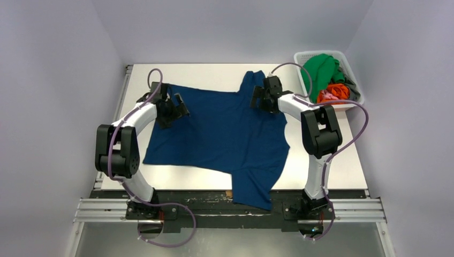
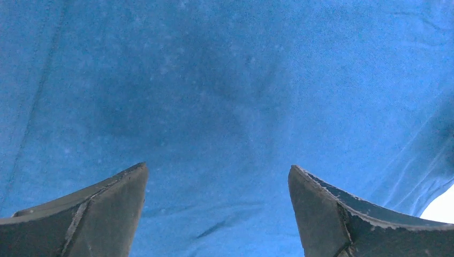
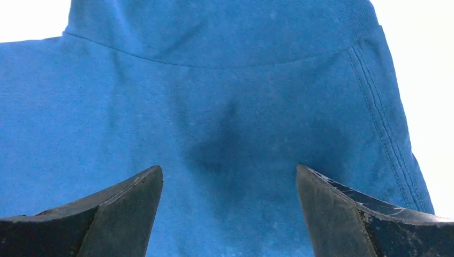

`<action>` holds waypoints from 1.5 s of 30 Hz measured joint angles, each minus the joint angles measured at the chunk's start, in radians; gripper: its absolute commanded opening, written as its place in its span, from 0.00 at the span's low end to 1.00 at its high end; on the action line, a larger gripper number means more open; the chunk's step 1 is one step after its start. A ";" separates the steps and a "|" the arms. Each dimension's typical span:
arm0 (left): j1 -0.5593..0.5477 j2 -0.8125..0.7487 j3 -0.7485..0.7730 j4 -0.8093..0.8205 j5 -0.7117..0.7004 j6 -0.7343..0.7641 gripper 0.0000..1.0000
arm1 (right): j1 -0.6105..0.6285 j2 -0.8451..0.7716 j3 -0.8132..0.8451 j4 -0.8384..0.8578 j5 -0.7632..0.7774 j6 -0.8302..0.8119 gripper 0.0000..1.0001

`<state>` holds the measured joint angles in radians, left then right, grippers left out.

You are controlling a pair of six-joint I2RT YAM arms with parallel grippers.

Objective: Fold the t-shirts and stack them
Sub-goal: Flatten out the tshirt

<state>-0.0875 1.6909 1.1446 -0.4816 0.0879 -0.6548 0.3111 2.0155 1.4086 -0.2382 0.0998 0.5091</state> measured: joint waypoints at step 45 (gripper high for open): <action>-0.030 -0.457 -0.165 -0.117 -0.066 -0.087 1.00 | -0.159 -0.522 -0.283 -0.031 -0.039 0.074 0.96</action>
<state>-0.1173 1.2343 0.9794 -0.5991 0.0223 -0.7418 0.1516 1.4937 1.1255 -0.2687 0.0612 0.5827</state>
